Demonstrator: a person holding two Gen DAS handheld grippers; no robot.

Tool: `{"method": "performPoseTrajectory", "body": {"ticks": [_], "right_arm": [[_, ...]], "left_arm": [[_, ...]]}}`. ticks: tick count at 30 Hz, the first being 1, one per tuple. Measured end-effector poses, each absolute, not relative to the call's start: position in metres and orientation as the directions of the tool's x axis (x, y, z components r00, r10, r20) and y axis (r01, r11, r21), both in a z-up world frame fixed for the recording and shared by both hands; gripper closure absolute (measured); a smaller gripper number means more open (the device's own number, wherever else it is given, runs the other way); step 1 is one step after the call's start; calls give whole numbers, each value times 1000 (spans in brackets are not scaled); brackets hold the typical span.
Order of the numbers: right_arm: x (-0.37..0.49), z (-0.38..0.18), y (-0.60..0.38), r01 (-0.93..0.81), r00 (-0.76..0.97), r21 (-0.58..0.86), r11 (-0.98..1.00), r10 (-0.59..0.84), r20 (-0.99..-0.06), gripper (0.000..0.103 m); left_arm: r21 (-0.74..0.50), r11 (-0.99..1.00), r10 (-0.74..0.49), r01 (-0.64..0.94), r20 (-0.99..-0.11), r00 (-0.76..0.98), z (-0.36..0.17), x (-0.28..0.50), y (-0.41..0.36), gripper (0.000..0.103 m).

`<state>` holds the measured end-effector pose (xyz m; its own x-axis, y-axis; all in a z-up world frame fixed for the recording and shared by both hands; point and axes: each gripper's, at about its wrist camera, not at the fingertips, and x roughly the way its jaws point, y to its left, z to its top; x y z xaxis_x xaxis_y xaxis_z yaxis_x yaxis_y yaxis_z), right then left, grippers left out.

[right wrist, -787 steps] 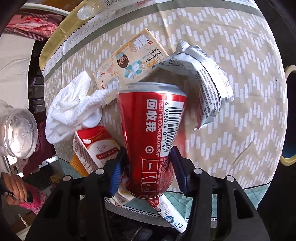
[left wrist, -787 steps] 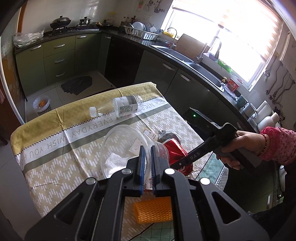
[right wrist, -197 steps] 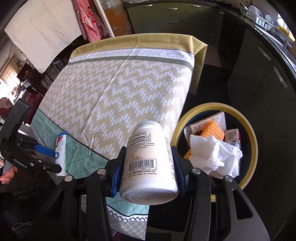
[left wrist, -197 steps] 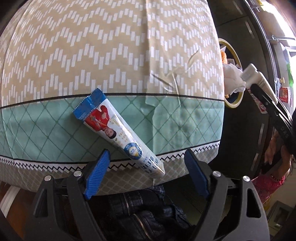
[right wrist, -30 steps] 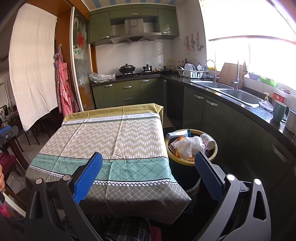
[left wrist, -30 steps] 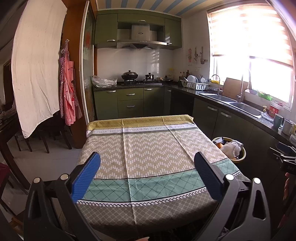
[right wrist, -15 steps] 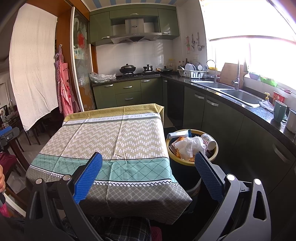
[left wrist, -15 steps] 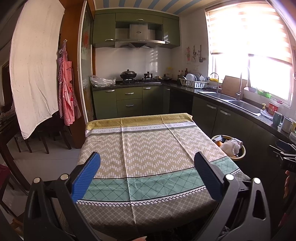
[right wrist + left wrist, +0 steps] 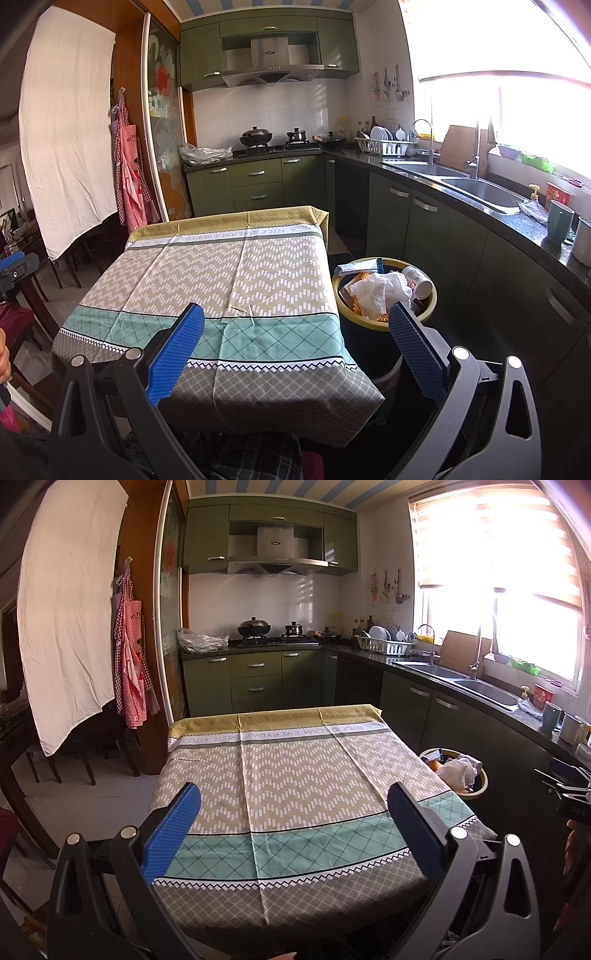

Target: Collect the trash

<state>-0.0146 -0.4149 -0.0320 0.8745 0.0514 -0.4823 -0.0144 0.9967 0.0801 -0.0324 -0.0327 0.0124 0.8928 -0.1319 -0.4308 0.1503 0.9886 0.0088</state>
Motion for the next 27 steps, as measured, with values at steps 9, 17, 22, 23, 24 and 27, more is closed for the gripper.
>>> {"method": "performPoseTrajectory", "body": {"ticks": [9, 17, 22, 23, 24, 27], "right_arm": [[-15, -32, -415, -13, 875, 80, 997, 50, -482, 5], [-14, -33, -415, -13, 874, 81, 997, 51, -483, 5], [-12, -37, -417, -10, 871, 82, 997, 50, -489, 5], [-11, -38, -417, -9, 870, 82, 997, 49, -490, 5], [-11, -38, -418, -8, 870, 84, 996, 49, -491, 5], [-11, -40, -418, -6, 869, 83, 997, 46, -493, 5]], "left_arm": [[8, 987, -139, 159, -442, 886, 12, -29, -33, 6], [-3, 986, -150, 164, -432, 890, 12, -27, -32, 6], [11, 990, -119, 140, -464, 878, 8, -21, -32, 6], [1, 989, -128, 145, -468, 874, 8, -20, -30, 6], [-6, 989, -131, 145, -470, 873, 7, -20, -29, 6], [-1, 992, -114, 129, -474, 873, 7, -19, -27, 6]]}}
